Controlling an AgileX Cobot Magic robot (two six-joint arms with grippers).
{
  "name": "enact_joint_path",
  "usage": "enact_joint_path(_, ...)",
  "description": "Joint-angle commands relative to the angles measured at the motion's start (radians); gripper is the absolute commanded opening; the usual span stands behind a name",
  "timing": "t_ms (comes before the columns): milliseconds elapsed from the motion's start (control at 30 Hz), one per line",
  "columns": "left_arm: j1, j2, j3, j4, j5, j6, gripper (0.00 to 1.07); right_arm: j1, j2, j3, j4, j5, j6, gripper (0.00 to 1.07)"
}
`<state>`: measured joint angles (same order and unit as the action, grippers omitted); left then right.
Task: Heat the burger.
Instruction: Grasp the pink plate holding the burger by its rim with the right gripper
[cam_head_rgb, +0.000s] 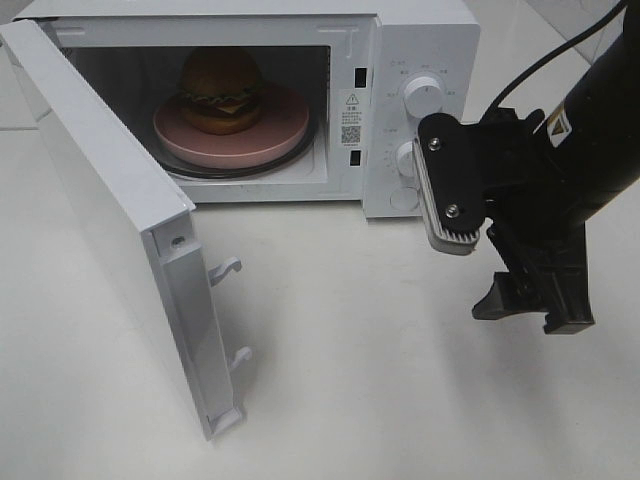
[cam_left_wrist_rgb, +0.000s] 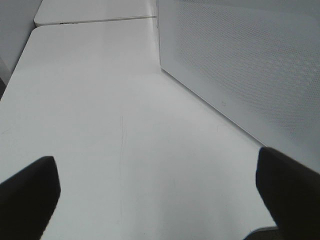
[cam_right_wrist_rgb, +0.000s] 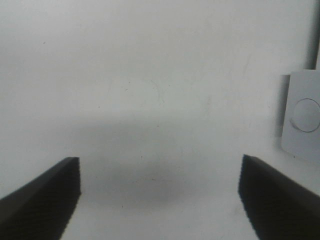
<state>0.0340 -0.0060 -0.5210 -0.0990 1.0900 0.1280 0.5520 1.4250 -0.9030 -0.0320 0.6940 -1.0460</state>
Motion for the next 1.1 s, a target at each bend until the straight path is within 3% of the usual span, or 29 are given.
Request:
enact_joint_path(33, 0.000, -0.004, 0.002, -0.001, -0.015, 0.000, 1.00, -0.002, -0.009, -0.006, -0.044, -0.022, 0.059, 1.02)
enact_joint_path(500, 0.000, -0.004, 0.002, -0.001, -0.015, 0.000, 1.00, 0.012, 0.042, -0.030, -0.124, -0.106, -0.021, 0.97)
enact_joint_path(633, 0.000, -0.004, 0.002, -0.001, -0.015, 0.000, 1.00, 0.073, 0.112, -0.106, -0.207, -0.114, -0.020, 0.95)
enact_joint_path(1100, 0.000, -0.004, 0.002, -0.001, -0.015, 0.000, 1.00, 0.150, 0.278, -0.273, -0.240, -0.217, -0.012, 0.92)
